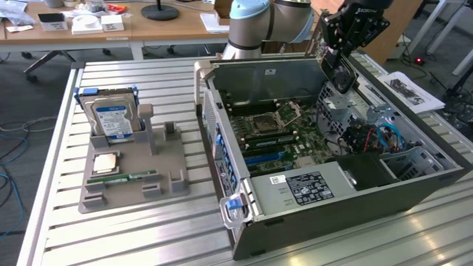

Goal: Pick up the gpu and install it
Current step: 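Insert the gpu into the slot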

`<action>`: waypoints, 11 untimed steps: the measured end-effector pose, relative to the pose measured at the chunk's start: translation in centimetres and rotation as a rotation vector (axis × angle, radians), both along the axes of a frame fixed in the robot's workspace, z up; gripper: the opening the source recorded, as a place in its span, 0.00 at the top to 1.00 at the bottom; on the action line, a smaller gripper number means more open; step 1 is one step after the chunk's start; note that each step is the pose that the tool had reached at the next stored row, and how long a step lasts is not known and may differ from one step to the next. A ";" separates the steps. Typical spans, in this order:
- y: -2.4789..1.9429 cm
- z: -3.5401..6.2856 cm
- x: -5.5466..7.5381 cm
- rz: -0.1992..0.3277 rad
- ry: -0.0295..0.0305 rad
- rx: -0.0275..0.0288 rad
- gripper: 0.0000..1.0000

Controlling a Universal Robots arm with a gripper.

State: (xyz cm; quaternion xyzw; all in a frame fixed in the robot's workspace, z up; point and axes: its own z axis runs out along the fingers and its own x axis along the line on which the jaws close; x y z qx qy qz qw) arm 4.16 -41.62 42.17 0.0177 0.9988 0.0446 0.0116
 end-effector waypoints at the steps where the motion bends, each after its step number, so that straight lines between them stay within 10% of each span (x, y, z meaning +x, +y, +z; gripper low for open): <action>1: 0.00 0.00 0.0 0.000 0.0000 0.0000 0.73; 11: 0.00 -0.02 0.0 0.060 0.0000 0.0001 0.73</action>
